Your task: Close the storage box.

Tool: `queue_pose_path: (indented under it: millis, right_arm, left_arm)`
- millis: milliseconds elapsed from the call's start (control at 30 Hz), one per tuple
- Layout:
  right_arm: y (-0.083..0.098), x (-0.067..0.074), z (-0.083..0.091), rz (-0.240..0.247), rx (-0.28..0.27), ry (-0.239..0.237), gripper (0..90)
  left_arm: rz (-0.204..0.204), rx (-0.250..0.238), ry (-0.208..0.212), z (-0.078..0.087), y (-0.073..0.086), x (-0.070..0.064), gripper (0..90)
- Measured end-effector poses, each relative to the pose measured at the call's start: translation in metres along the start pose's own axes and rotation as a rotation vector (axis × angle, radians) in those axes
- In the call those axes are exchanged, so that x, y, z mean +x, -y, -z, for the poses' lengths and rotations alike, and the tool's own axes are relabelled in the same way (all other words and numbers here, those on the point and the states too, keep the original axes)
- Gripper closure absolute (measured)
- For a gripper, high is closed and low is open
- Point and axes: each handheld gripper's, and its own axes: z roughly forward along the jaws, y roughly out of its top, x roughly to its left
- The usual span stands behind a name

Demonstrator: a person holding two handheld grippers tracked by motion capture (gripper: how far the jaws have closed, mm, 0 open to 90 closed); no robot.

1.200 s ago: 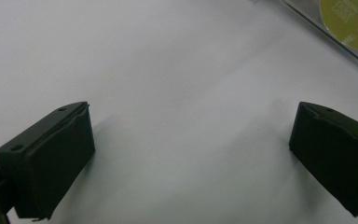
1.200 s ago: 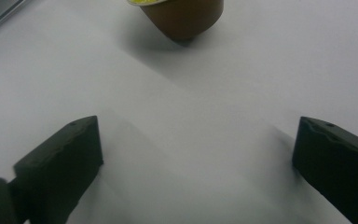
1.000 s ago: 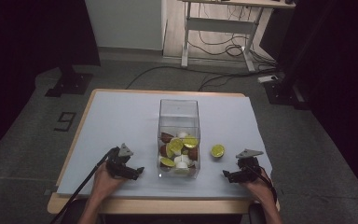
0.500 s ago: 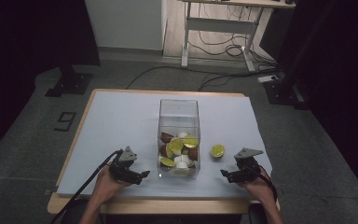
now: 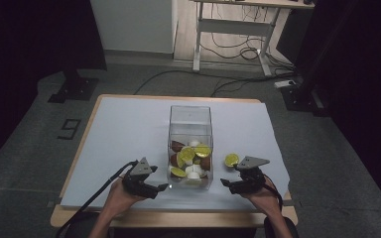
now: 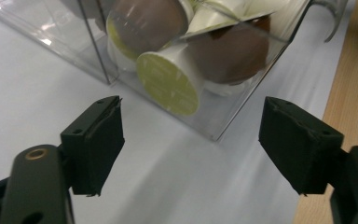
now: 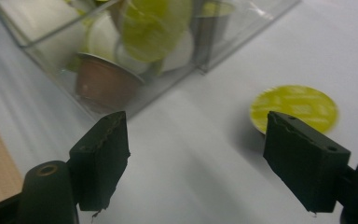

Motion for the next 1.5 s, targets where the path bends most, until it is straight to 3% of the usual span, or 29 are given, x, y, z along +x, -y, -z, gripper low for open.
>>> queue_pose_path:
  millis: [167,433,733,933,1167,1500]
  right_arm:
    - [-0.005,0.011,-0.004,0.027,-0.002,-0.034,23.3]
    - [-0.009,0.018,-0.007,0.011,-0.02,-0.105,26.7]
    - [-0.013,0.024,-0.008,0.01,-0.025,-0.134,33.3]
    - [-0.015,0.028,-0.01,0.017,-0.009,-0.135,41.3]
    - [-0.02,0.03,-0.011,0.017,-0.025,-0.099,50.5]
    - [-0.025,0.029,-0.015,0.019,-0.016,-0.072,57.3]
  left_arm:
    - [-0.015,0.0,-0.007,-0.001,-0.003,-0.003,24.7]
    - [-0.014,-0.009,0.0,-0.003,-0.005,-0.002,29.9]
    - [-0.019,-0.006,0.01,-0.006,-0.004,-0.003,32.3]
    - [-0.017,-0.003,0.002,-0.008,-0.004,-0.002,34.7]
    - [0.011,-0.035,-0.011,-0.01,-0.006,0.002,40.0]
    - [0.015,-0.059,-0.01,-0.014,-0.009,0.006,47.3]
